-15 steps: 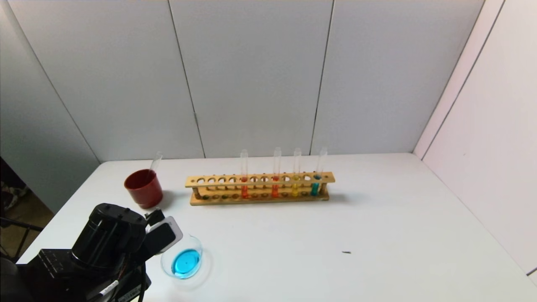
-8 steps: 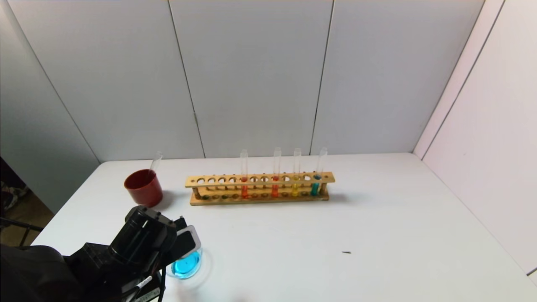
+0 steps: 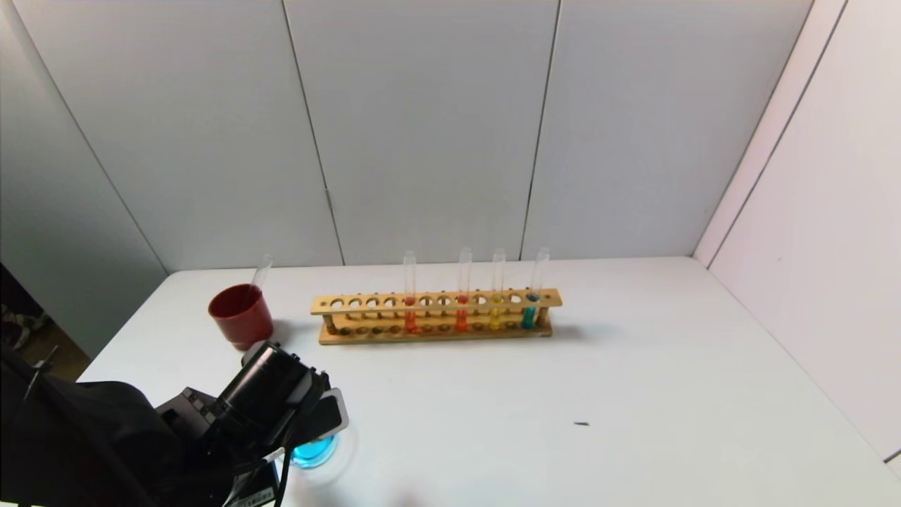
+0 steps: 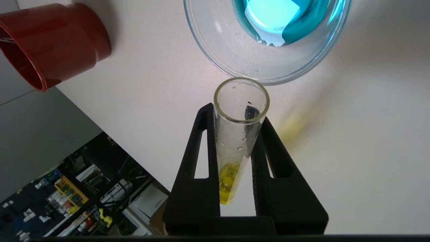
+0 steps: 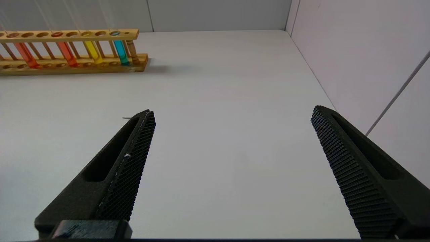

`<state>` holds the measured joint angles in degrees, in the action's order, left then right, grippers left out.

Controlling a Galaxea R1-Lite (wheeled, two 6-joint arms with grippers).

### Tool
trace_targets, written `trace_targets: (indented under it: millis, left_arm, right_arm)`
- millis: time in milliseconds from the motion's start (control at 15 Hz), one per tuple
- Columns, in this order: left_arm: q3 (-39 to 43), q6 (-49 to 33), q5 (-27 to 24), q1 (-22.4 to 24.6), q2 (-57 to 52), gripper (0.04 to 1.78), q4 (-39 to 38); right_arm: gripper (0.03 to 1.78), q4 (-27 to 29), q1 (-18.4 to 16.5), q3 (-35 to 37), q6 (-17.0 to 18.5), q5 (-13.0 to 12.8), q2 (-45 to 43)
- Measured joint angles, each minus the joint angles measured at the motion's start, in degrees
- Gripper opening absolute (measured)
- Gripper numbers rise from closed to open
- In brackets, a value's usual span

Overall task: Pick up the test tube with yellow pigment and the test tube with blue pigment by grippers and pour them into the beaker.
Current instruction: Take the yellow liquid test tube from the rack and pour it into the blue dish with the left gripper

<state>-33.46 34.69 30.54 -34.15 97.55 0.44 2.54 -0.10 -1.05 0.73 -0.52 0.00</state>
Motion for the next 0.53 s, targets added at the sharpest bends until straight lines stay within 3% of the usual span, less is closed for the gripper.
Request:
trace_targets:
  millis: [533]
  left_arm:
    - [-9.9, 0.1, 0.5, 0.6, 1.9, 0.32, 17.1]
  right_arm:
    - [1.7, 0.0, 0.0, 0.0, 0.0, 0.0, 0.0]
